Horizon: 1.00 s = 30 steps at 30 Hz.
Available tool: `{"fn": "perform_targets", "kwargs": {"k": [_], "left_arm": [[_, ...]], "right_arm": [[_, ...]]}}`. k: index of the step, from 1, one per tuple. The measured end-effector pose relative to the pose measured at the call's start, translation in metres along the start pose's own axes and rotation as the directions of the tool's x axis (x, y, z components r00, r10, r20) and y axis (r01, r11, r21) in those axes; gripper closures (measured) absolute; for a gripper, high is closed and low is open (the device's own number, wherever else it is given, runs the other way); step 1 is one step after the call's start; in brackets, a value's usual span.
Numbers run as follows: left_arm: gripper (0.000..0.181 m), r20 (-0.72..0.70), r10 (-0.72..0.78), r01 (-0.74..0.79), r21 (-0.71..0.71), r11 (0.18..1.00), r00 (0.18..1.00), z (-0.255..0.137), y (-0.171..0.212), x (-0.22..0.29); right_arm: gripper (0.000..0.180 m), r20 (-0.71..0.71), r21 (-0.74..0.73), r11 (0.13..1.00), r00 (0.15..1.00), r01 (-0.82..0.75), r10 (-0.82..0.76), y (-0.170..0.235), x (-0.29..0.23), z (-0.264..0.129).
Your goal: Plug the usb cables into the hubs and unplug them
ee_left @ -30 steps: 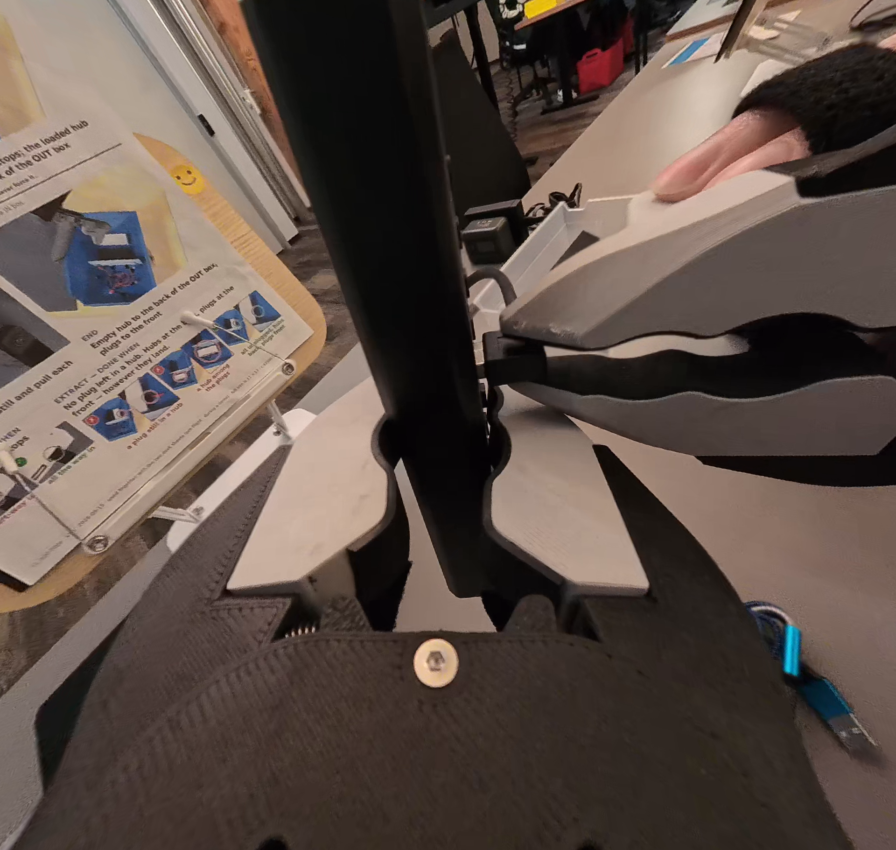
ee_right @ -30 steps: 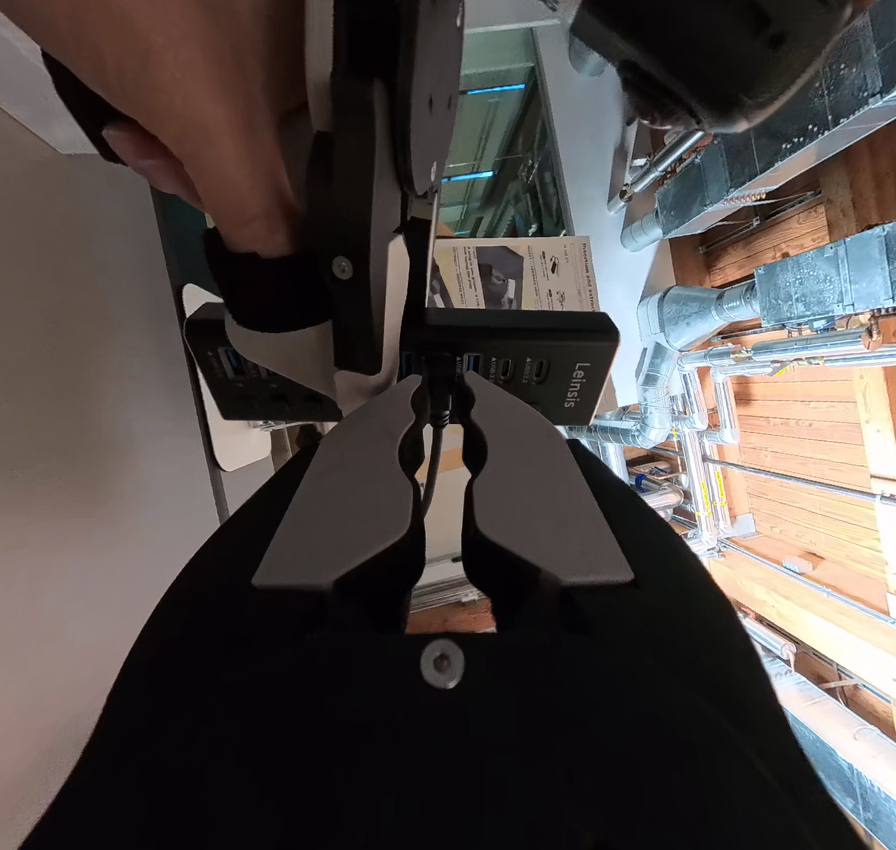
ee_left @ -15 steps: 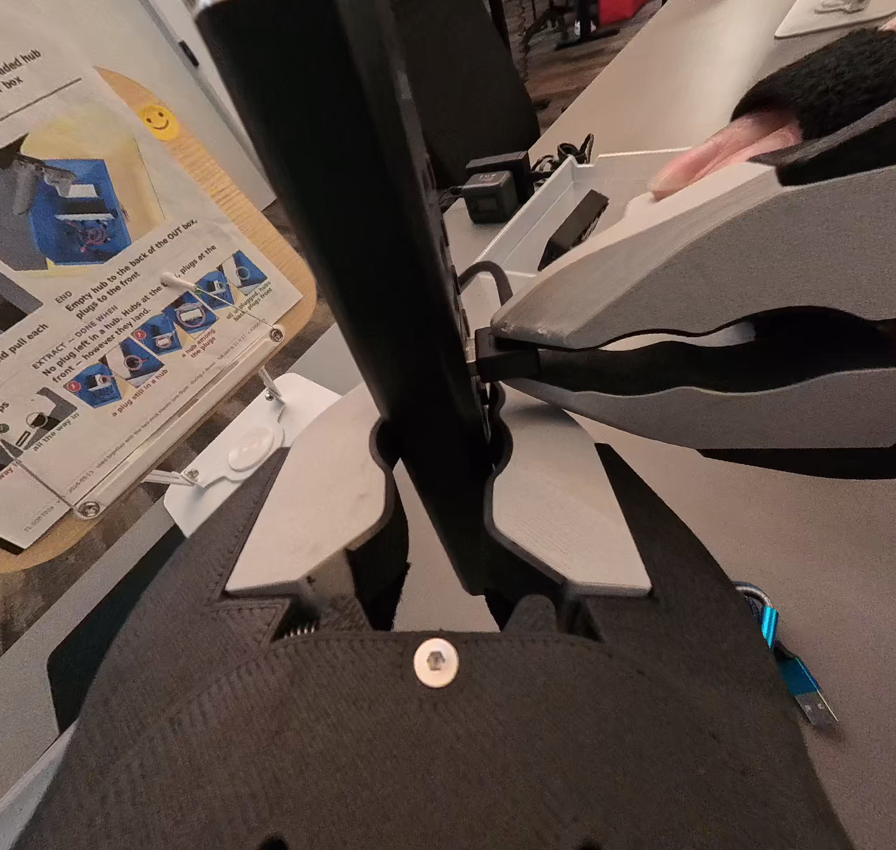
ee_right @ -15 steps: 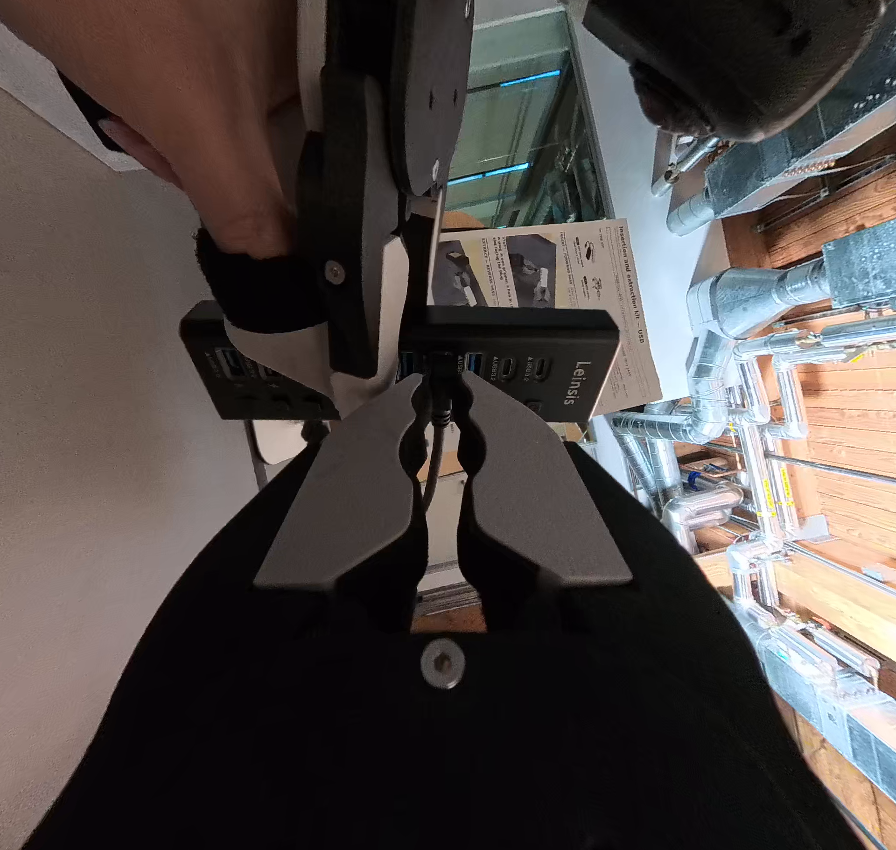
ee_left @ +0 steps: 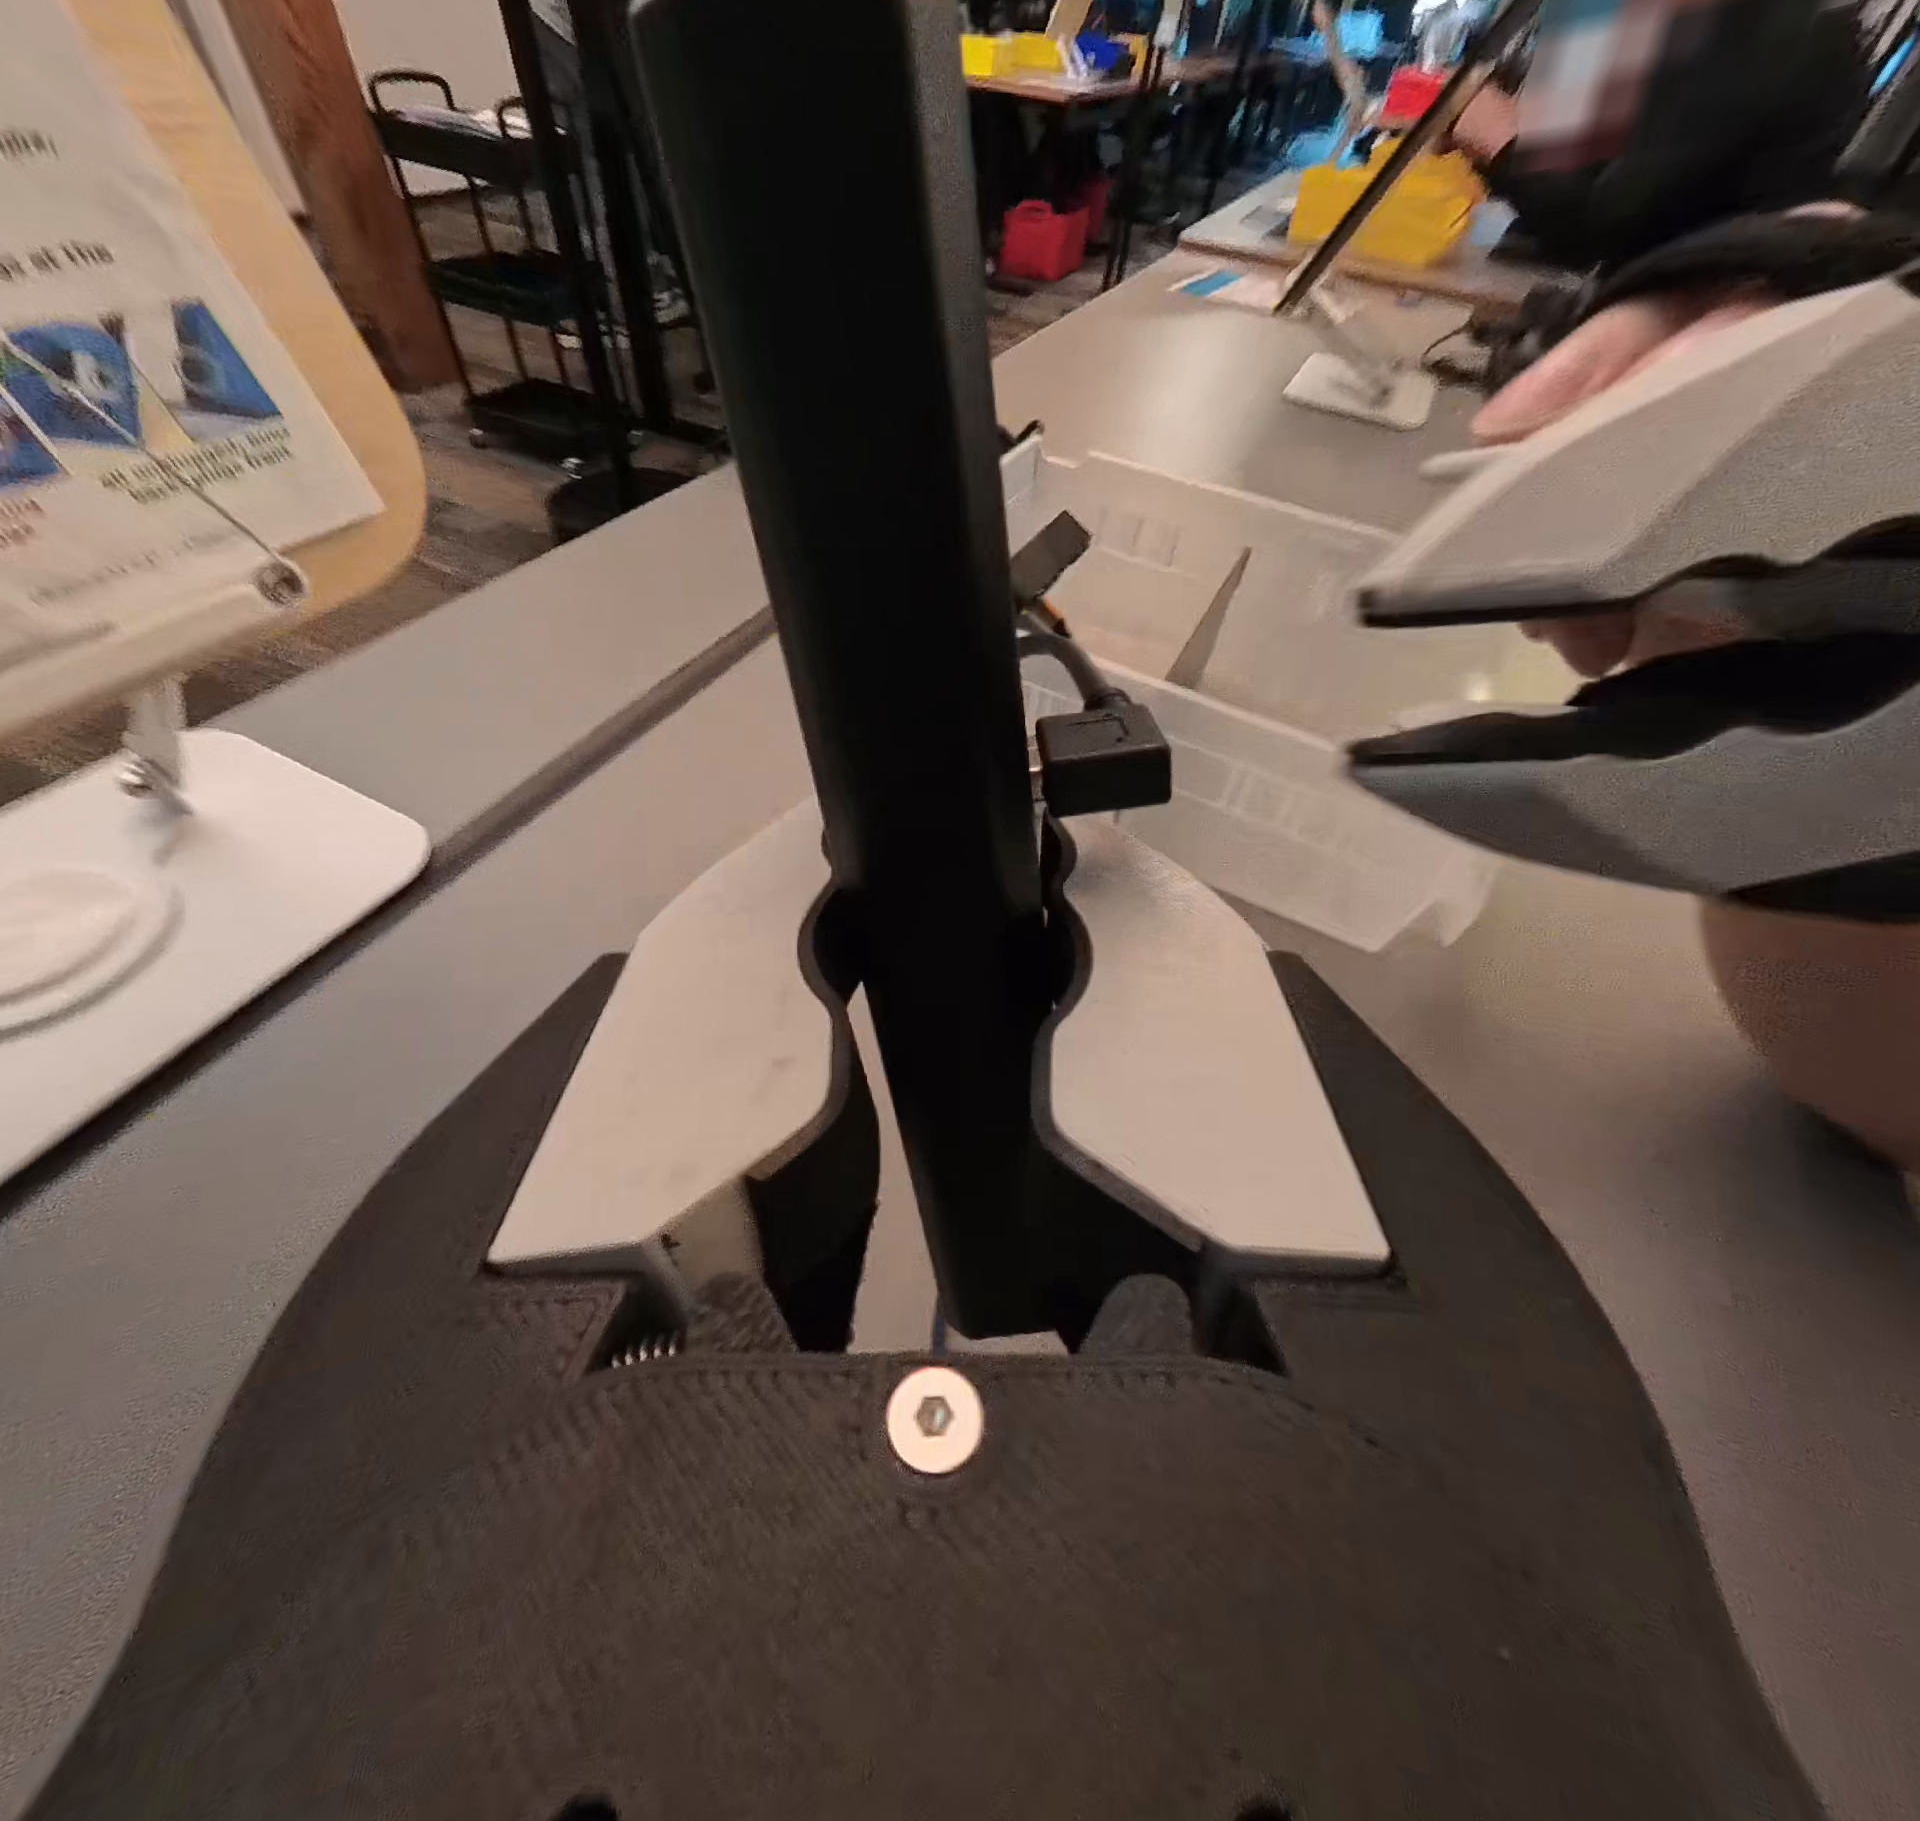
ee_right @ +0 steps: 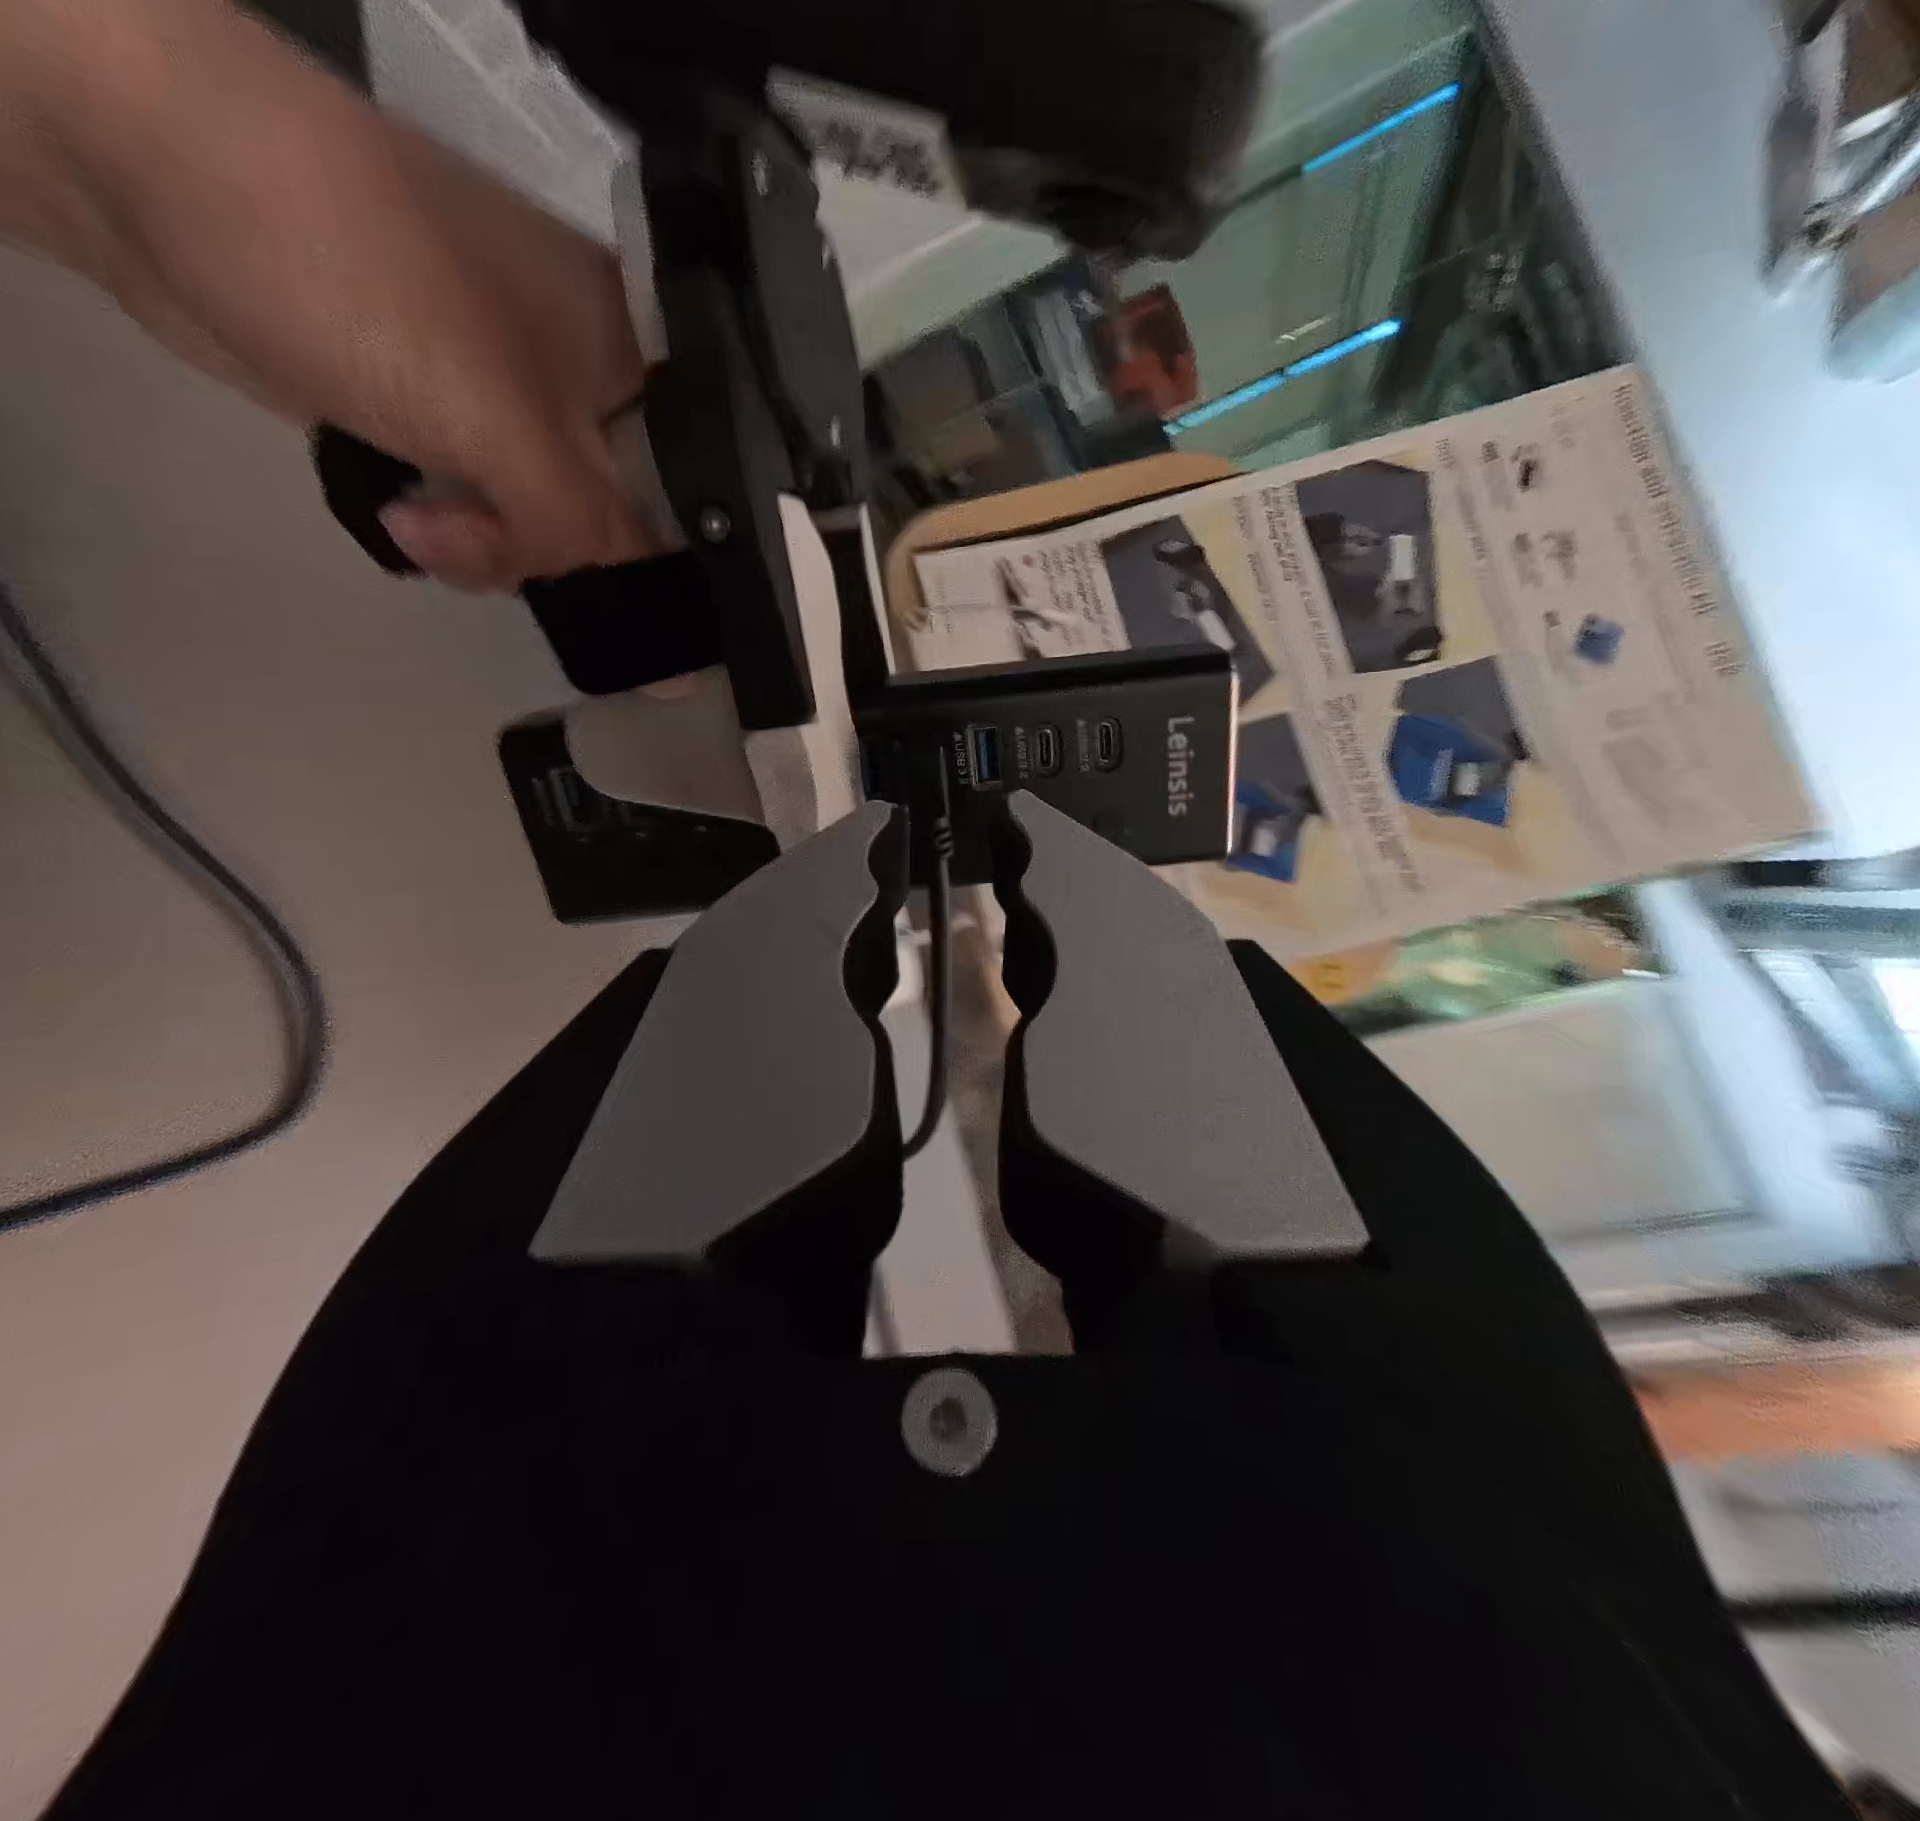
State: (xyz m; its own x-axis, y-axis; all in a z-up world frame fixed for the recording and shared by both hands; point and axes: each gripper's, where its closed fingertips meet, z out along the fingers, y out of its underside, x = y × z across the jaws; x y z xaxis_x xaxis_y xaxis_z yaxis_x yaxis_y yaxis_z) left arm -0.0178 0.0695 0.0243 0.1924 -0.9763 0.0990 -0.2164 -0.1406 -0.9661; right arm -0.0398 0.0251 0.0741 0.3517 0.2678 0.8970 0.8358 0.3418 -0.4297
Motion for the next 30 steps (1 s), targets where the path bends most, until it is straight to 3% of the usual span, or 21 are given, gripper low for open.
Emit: {"fn": "perform_targets", "kwargs": {"k": [2,3,5,7,9,10,11,12,15,19,21,24,30], "left_arm": [[0.151,-0.059,-0.02,0.021,0.027,0.999,0.998,0.001,0.002,0.002],[0.151,-0.091,0.023,-0.019,0.049,0.999,0.996,0.001,0.002,0.007],[0.151,-0.151,0.128,-0.116,0.086,0.99,0.98,0.002,0.003,0.022],[0.151,-0.174,0.176,-0.162,0.09,0.983,0.969,0.005,0.004,0.031],[0.151,-0.213,0.196,-0.173,0.121,0.977,0.957,0.003,0.003,0.038],[0.151,-0.233,0.212,-0.184,0.137,0.973,0.949,0.002,0.004,0.04],[0.151,-0.248,0.233,-0.201,0.147,0.969,0.94,0.0,0.006,0.041],[0.151,-0.255,0.246,-0.215,0.144,0.966,0.935,0.0,0.009,0.04],[0.146,-0.172,0.193,-0.182,0.078,0.98,0.966,0.004,0.019,0.014],[0.106,0.057,0.133,-0.134,0.022,0.991,0.99,-0.014,0.012,-0.031],[0.106,0.193,0.133,-0.143,0.036,0.989,0.972,-0.034,-0.006,-0.046],[0.116,0.339,0.096,-0.153,0.147,0.977,0.936,-0.073,-0.048,-0.05],[0.135,0.301,0.073,-0.181,0.35,0.919,0.951,-0.126,-0.104,-0.006]], "right_arm": [[0.16,0.076,0.048,0.977,0.976,-0.207,0.204,0.001,0.008,-0.006],[0.15,0.084,0.06,0.937,0.937,-0.345,0.339,0.006,0.017,-0.005],[0.128,0.181,0.084,0.785,0.784,-0.613,0.593,0.016,0.03,0.005],[0.124,0.314,0.051,0.593,0.577,-0.803,0.754,0.025,0.038,0.024],[0.12,0.599,-0.069,0.453,0.326,-0.889,0.731,0.011,0.026,0.026],[0.14,0.72,-0.14,0.41,0.191,-0.901,0.667,0.001,0.019,0.019],[0.146,0.789,-0.21,0.395,0.084,-0.894,0.609,-0.005,0.012,0.015],[0.147,0.816,-0.245,0.408,0.04,-0.88,0.577,-0.007,0.008,0.014],[0.149,0.798,-0.156,0.503,0.191,-0.85,0.572,0.003,0.001,0.034],[0.15,0.754,-0.172,0.429,0.162,-0.887,0.637,0.026,0.003,0.065],[0.151,0.729,-0.18,0.395,0.148,-0.901,0.668,0.038,0.003,0.081],[0.15,0.681,-0.22,0.411,0.163,-0.885,0.714,0.049,-0.012,0.109],[0.15,0.695,-0.178,0.507,0.257,-0.843,0.672,0.052,-0.048,0.145]]}}
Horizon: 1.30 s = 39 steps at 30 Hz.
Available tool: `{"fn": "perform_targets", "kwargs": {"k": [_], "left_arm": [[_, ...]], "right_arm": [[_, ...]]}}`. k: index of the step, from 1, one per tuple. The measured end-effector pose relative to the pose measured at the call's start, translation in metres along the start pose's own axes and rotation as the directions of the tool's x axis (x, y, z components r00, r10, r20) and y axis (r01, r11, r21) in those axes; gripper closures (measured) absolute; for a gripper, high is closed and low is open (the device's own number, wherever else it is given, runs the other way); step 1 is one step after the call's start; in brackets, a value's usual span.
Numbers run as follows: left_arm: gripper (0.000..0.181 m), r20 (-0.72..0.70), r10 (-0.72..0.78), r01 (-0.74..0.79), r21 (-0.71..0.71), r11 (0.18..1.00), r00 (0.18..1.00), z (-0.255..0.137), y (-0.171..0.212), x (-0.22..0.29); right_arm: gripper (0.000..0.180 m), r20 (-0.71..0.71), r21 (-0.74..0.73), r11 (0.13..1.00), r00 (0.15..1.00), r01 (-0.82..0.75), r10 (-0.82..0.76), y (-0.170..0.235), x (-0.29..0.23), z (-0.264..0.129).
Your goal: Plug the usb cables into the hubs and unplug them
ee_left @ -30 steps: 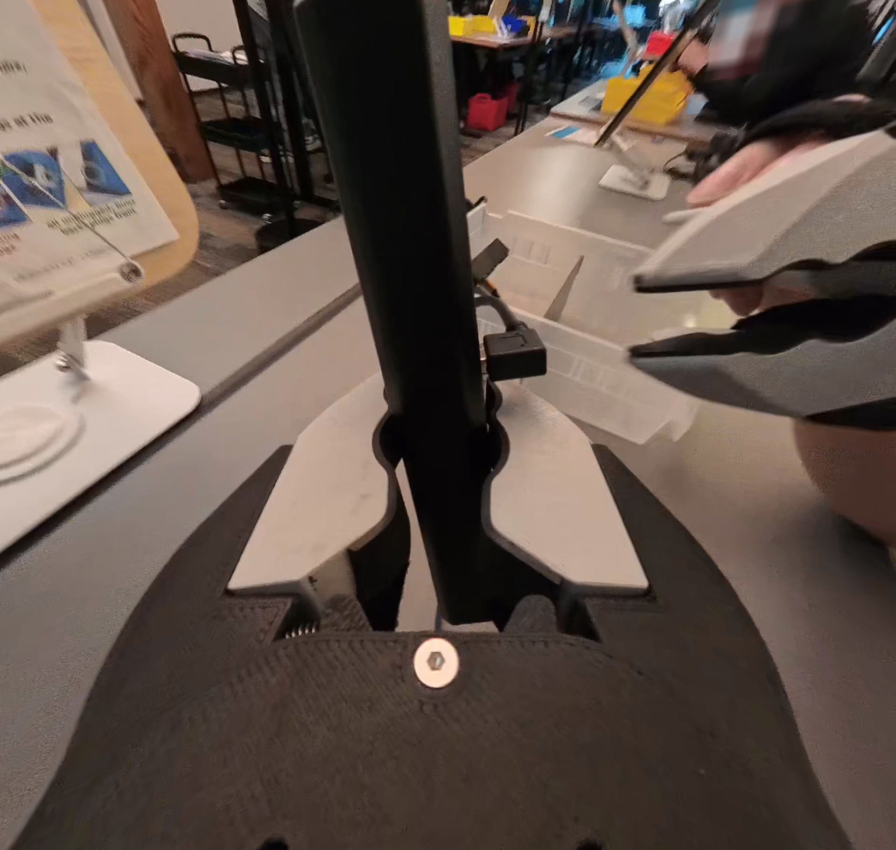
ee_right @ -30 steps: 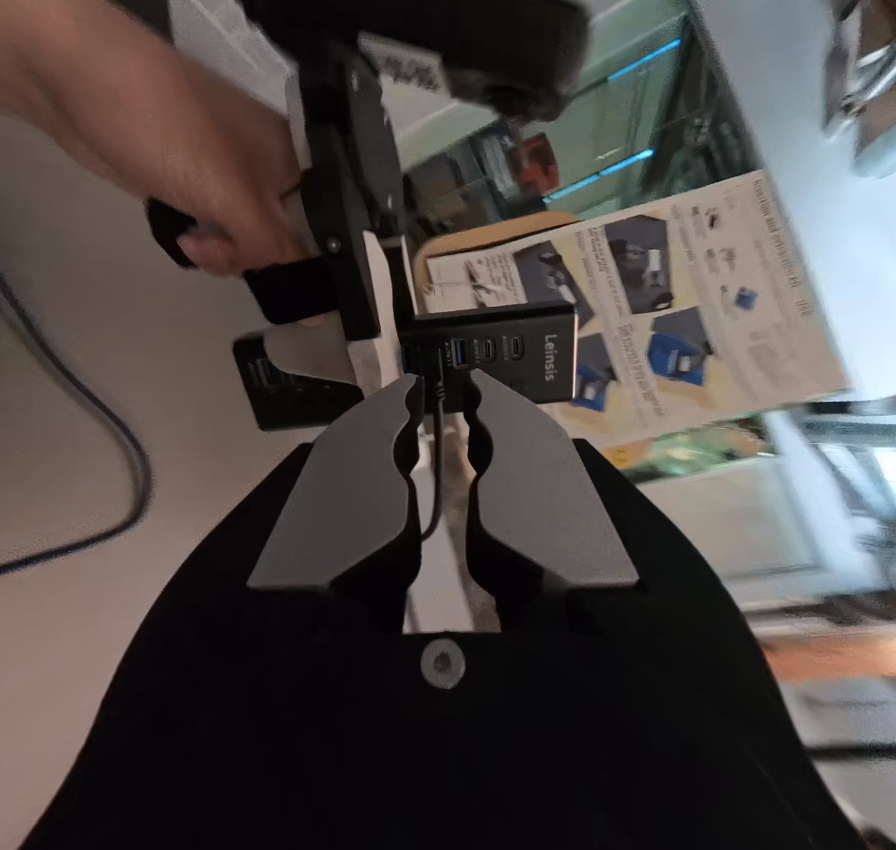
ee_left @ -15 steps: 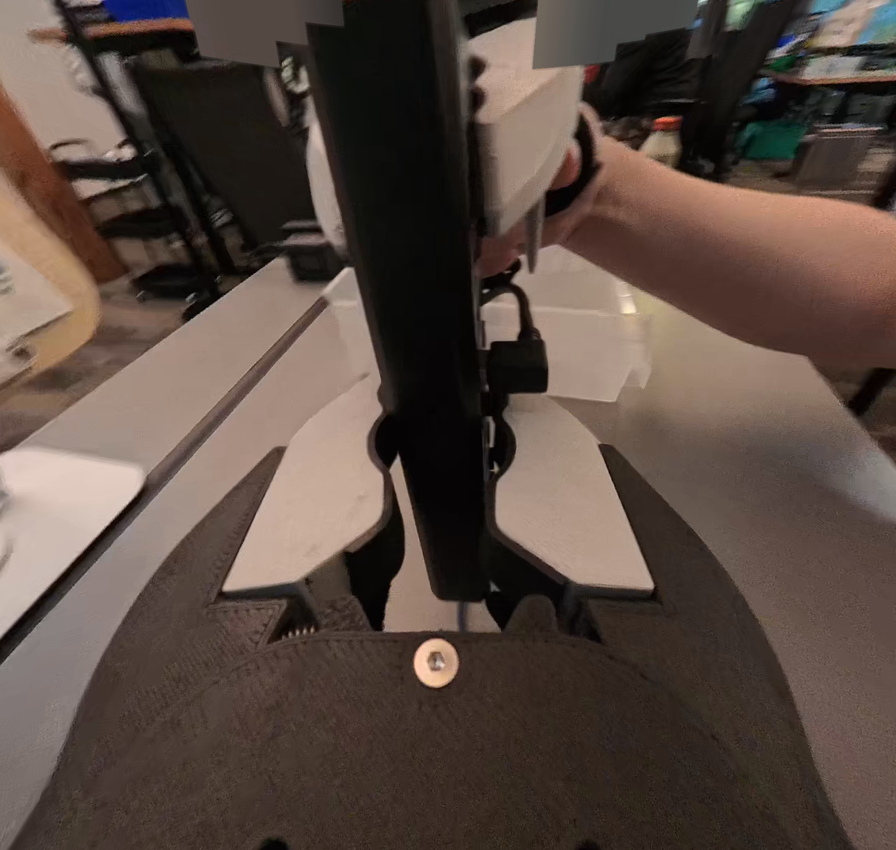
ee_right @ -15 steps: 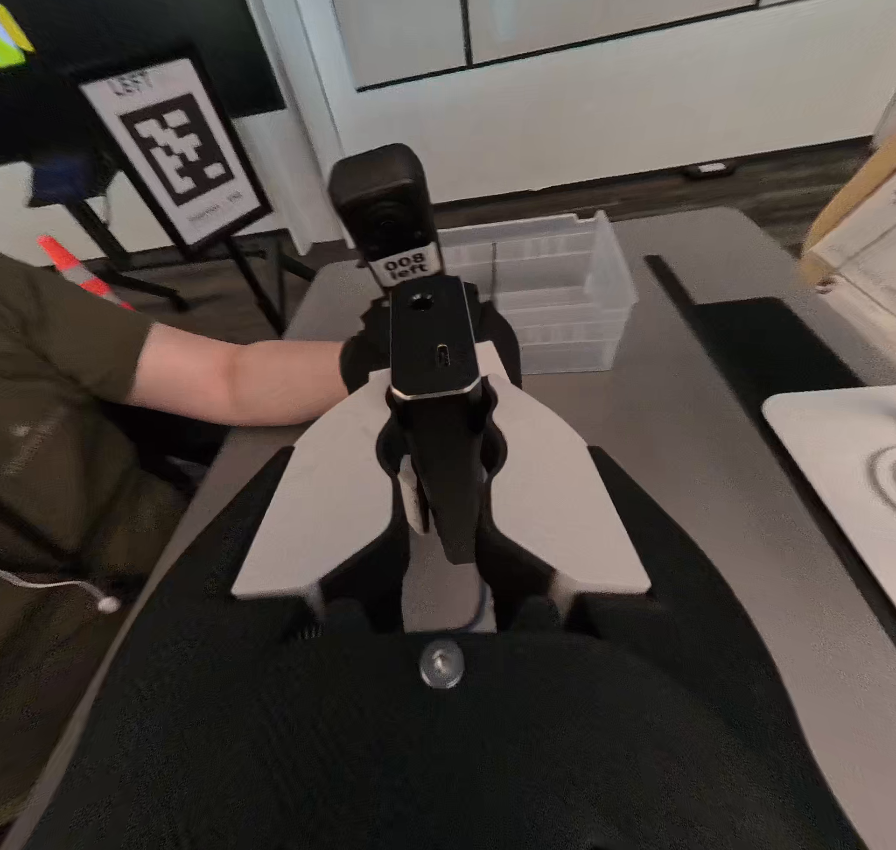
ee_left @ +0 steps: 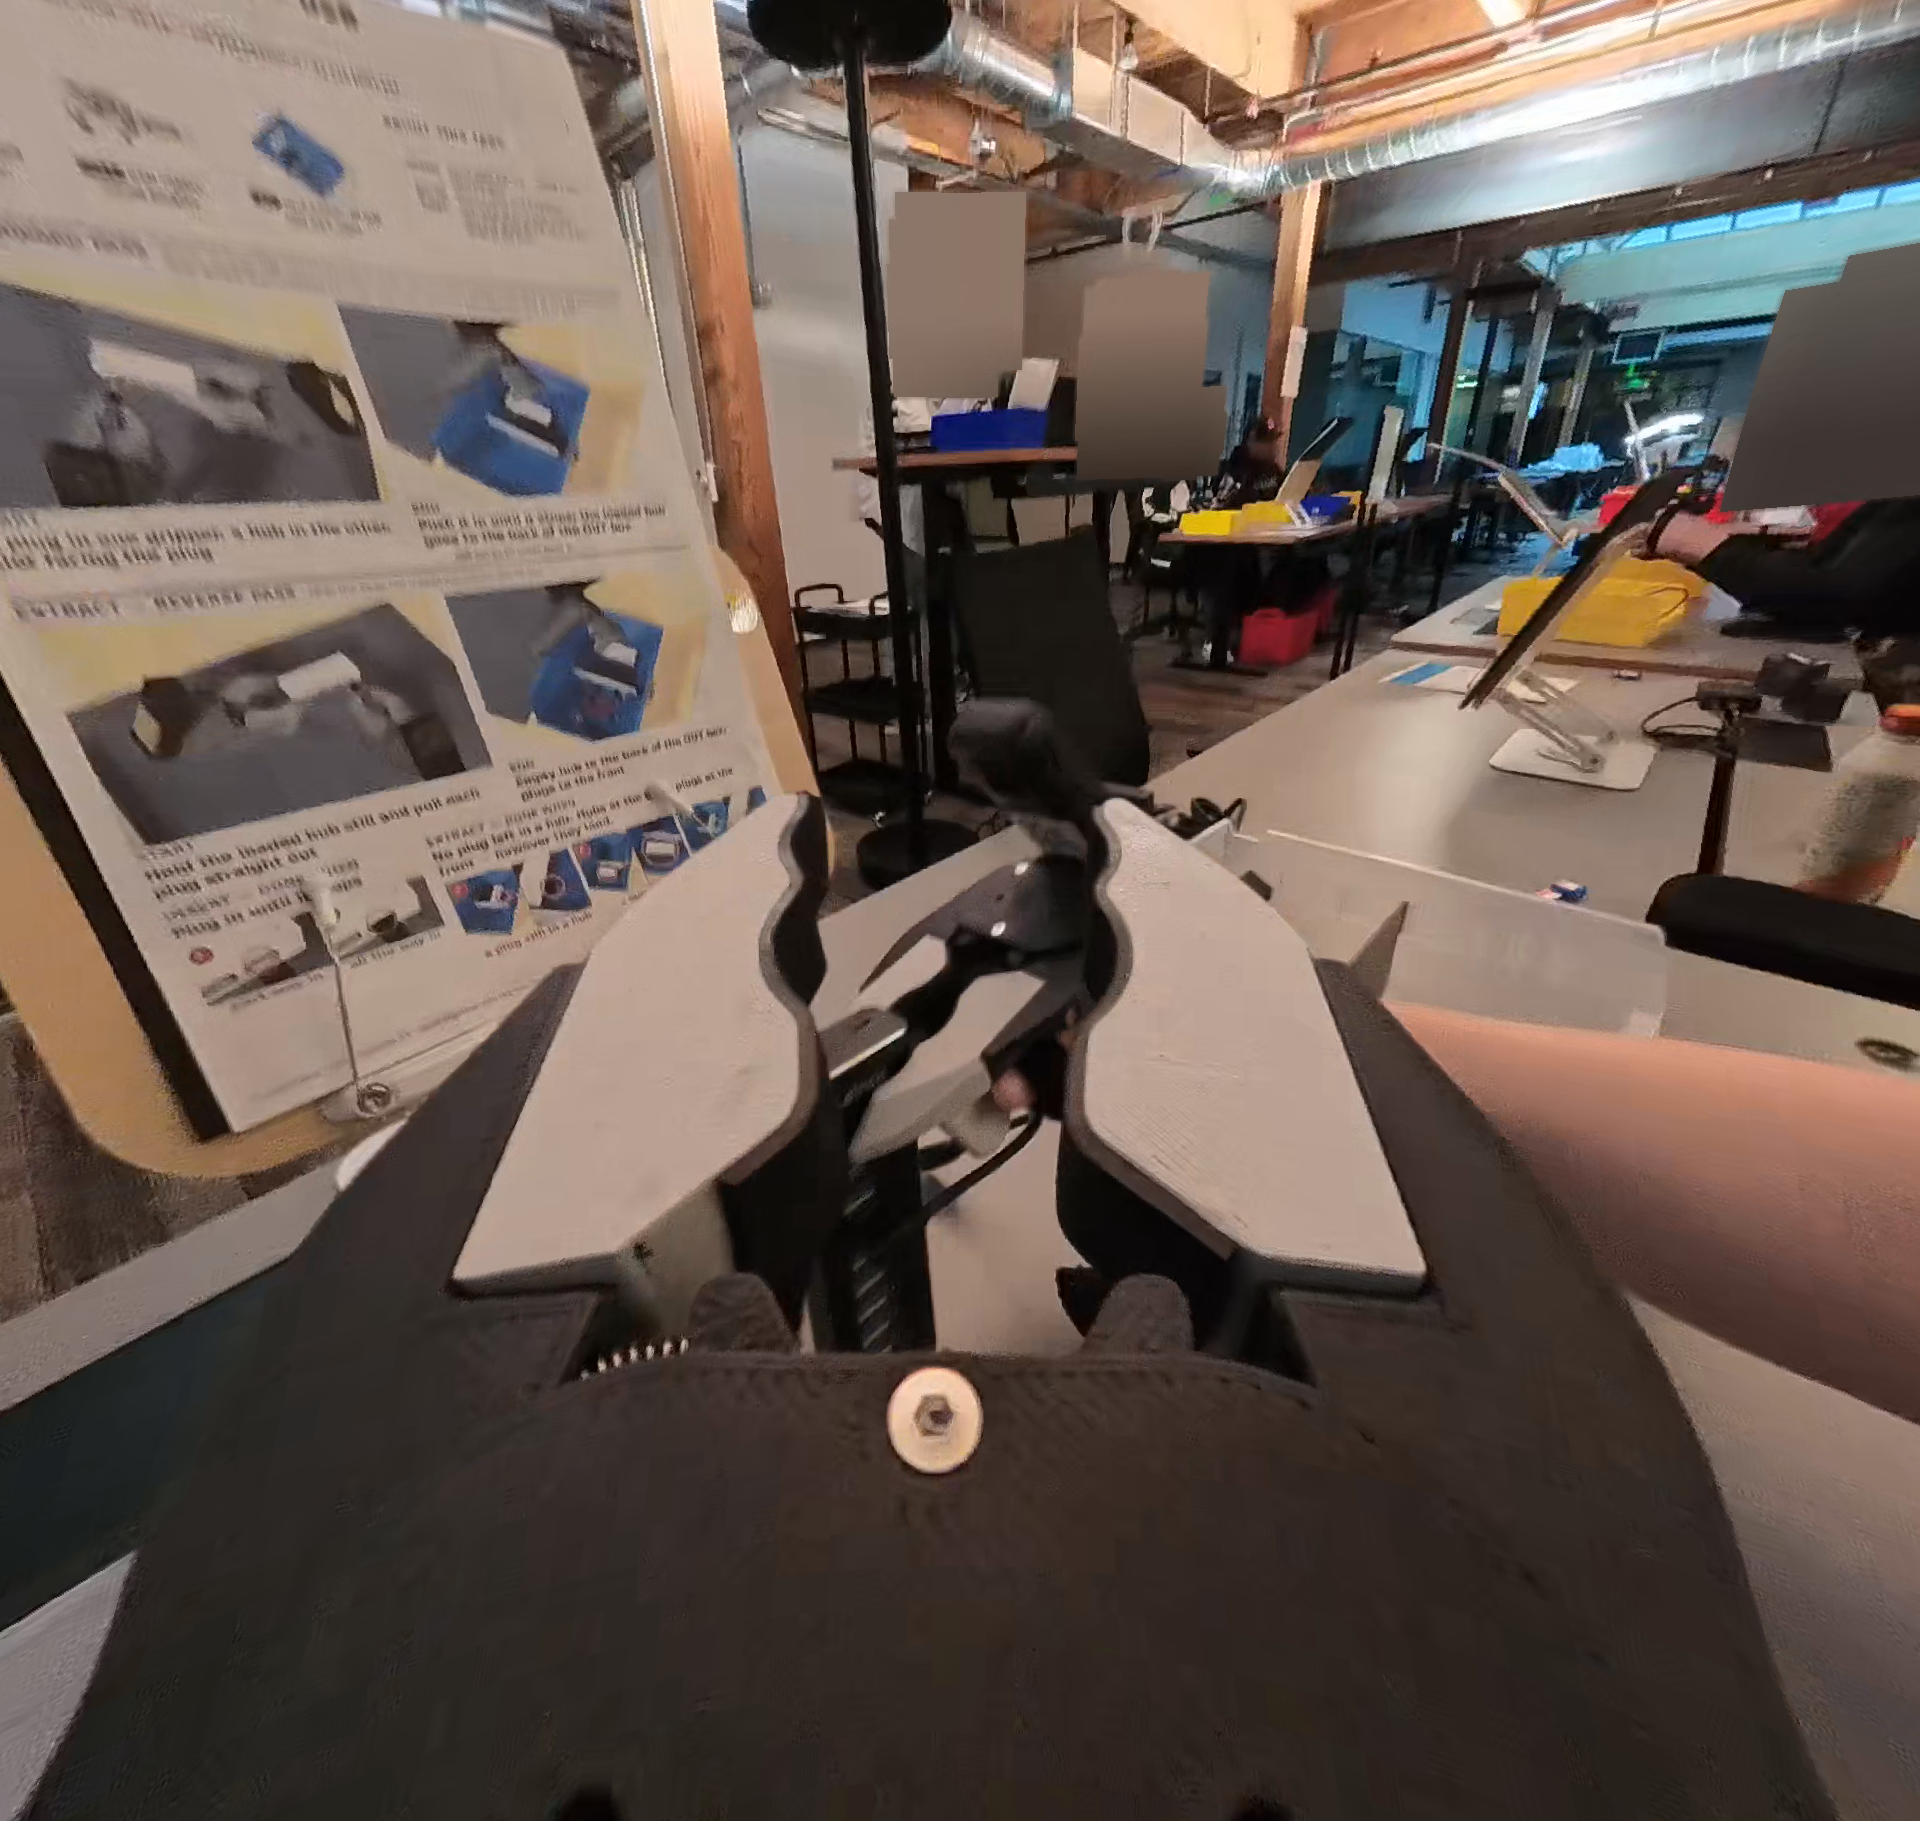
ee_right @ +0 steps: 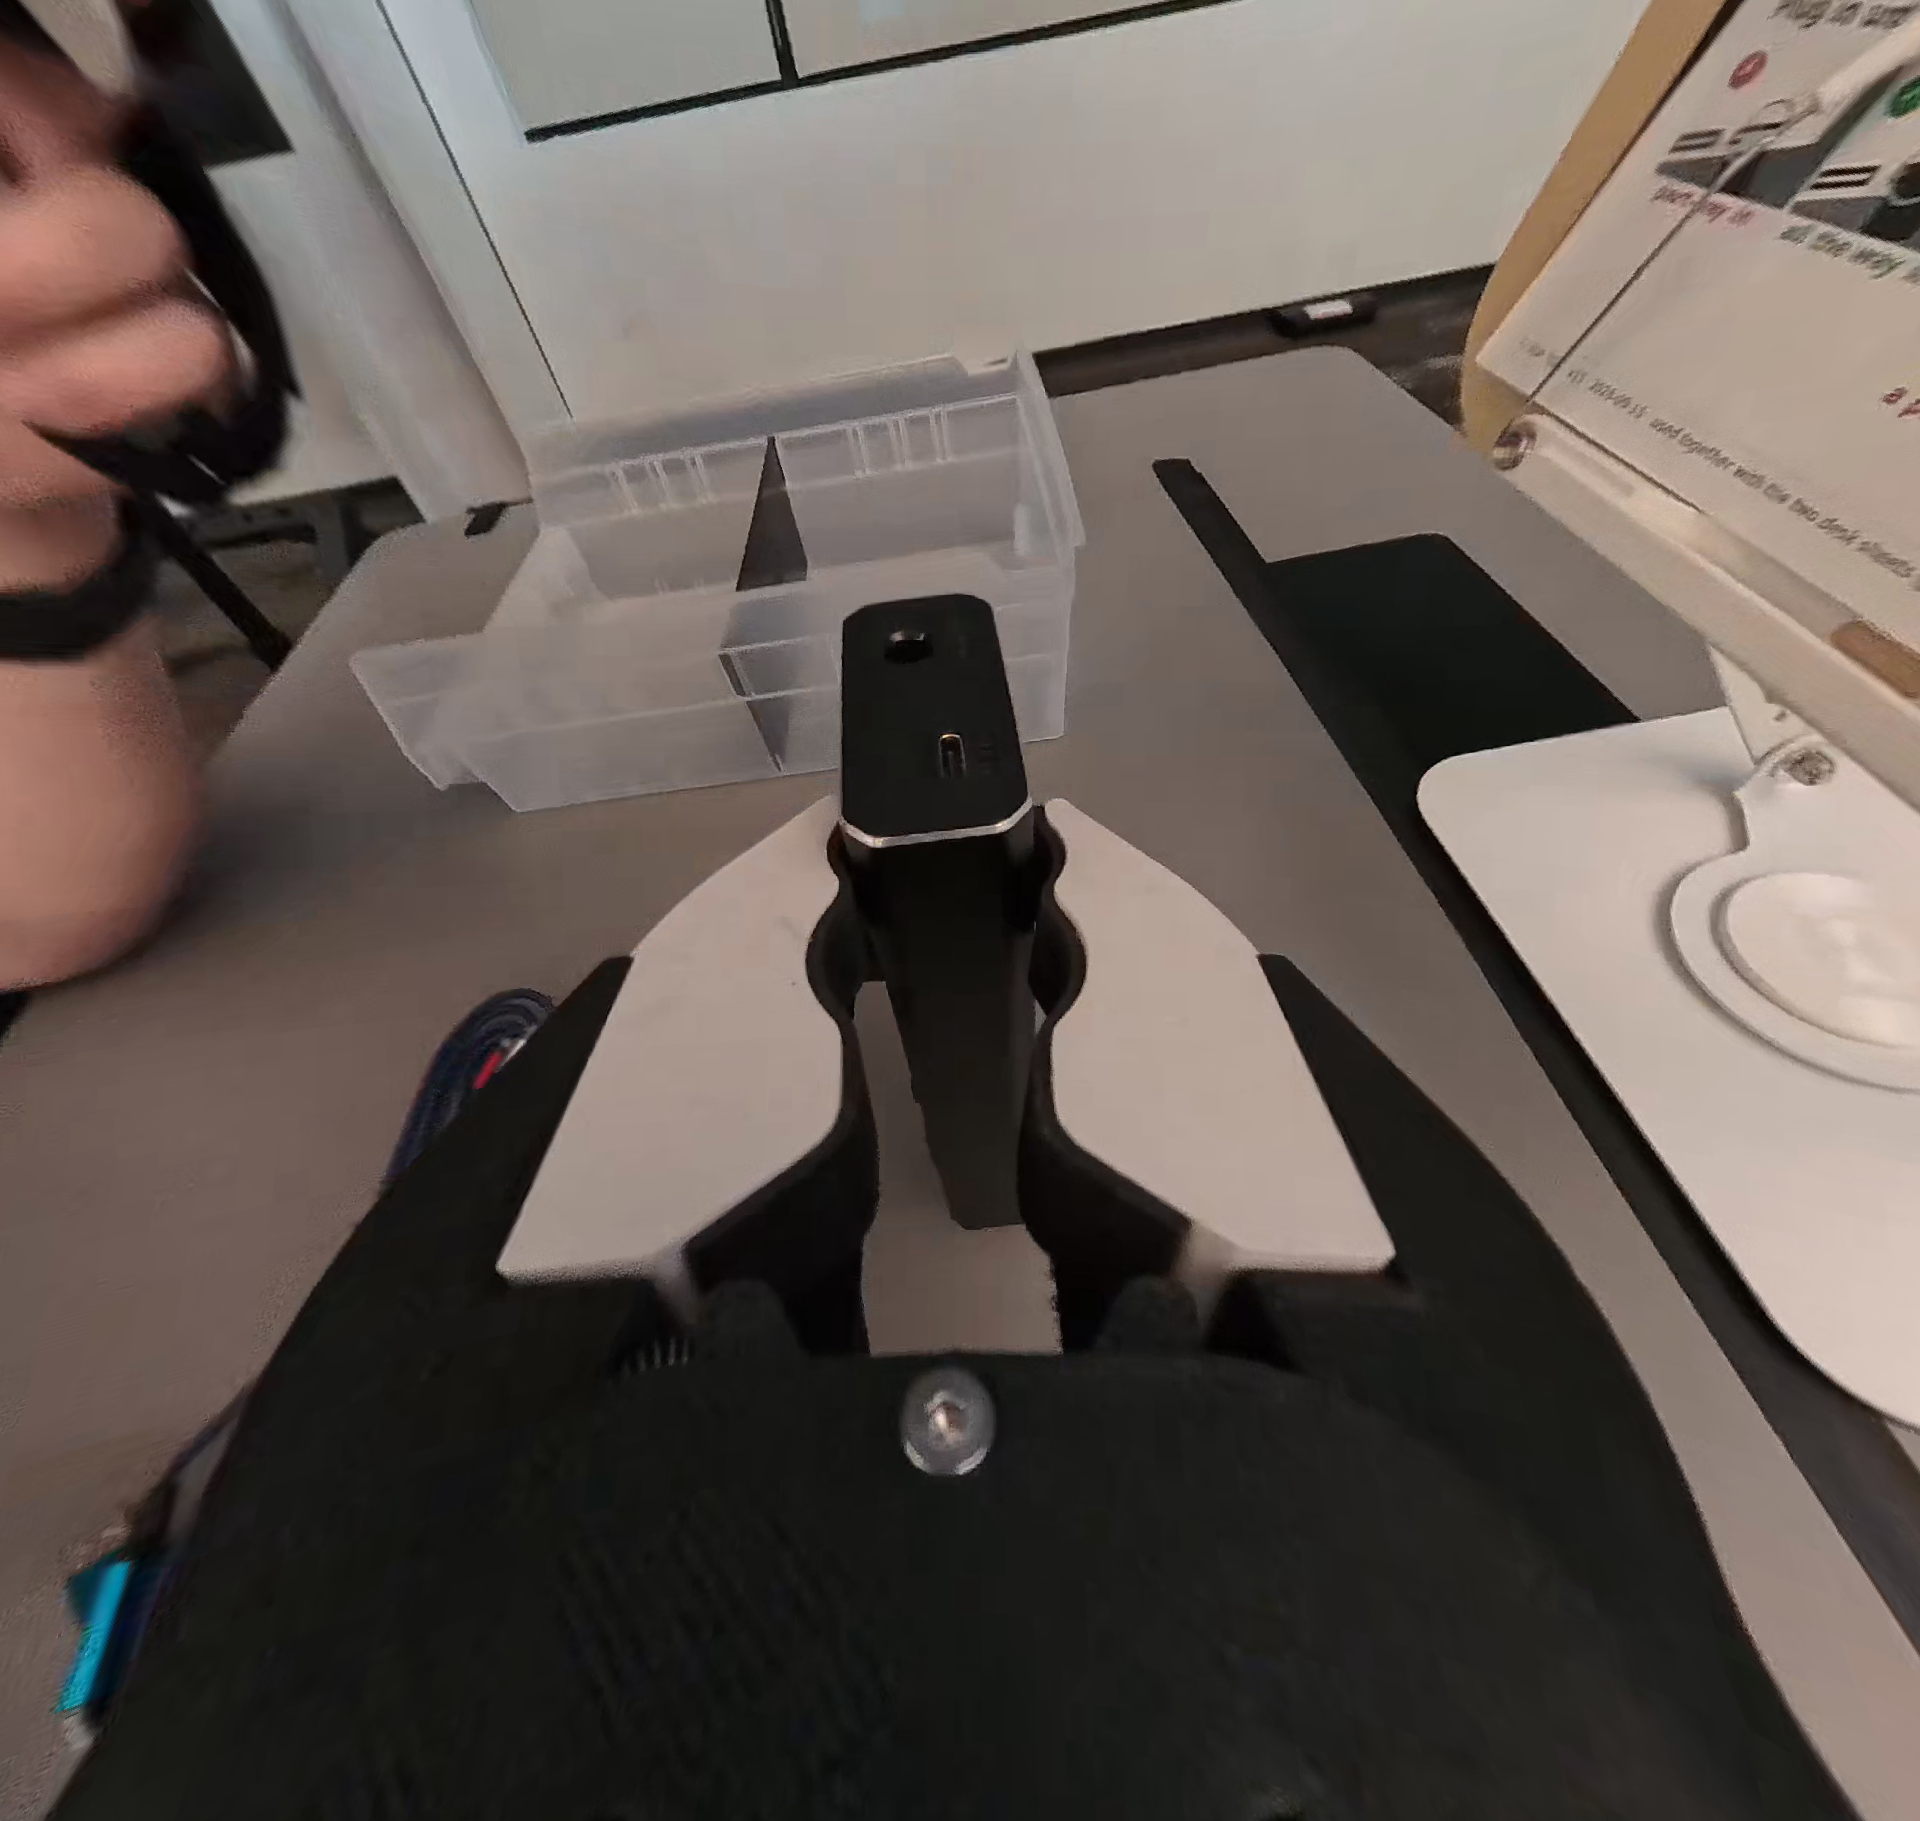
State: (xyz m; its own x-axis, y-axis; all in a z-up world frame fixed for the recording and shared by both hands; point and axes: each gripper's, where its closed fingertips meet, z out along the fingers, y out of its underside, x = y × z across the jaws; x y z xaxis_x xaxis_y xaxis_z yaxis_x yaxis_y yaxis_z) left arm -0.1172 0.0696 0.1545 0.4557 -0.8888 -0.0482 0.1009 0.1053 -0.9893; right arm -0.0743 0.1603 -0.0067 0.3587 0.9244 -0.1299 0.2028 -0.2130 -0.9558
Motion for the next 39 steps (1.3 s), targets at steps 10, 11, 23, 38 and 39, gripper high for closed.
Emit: {"fn": "perform_targets", "kwargs": {"k": [10,11,23,38,39], "left_arm": [[0.133,-0.097,-0.014,0.01,-0.039,0.999,0.995,-0.014,-0.009,0.012],[0.133,-0.114,-0.025,0.02,-0.041,0.999,0.993,-0.014,-0.009,0.014],[0.13,-0.122,-0.027,0.017,-0.076,0.997,0.992,-0.014,-0.002,0.011],[0.126,-0.111,0.024,-0.037,-0.122,0.992,0.994,-0.016,0.001,0.016],[0.126,-0.103,0.035,-0.048,-0.125,0.991,0.994,-0.018,0.0,0.015]], "right_arm": [[0.149,0.148,-0.037,0.998,0.988,0.051,-0.045,0.012,-0.013,0.022],[0.149,0.159,-0.035,0.999,0.987,0.042,-0.035,0.012,-0.013,0.022],[0.146,0.21,-0.038,0.999,0.978,0.015,-0.006,0.01,-0.016,0.021],[0.13,-0.102,0.034,0.97,0.967,0.239,-0.235,-0.038,-0.018,-0.028],[0.133,-0.161,0.058,0.941,0.934,0.333,-0.32,-0.052,-0.029,-0.039]]}}
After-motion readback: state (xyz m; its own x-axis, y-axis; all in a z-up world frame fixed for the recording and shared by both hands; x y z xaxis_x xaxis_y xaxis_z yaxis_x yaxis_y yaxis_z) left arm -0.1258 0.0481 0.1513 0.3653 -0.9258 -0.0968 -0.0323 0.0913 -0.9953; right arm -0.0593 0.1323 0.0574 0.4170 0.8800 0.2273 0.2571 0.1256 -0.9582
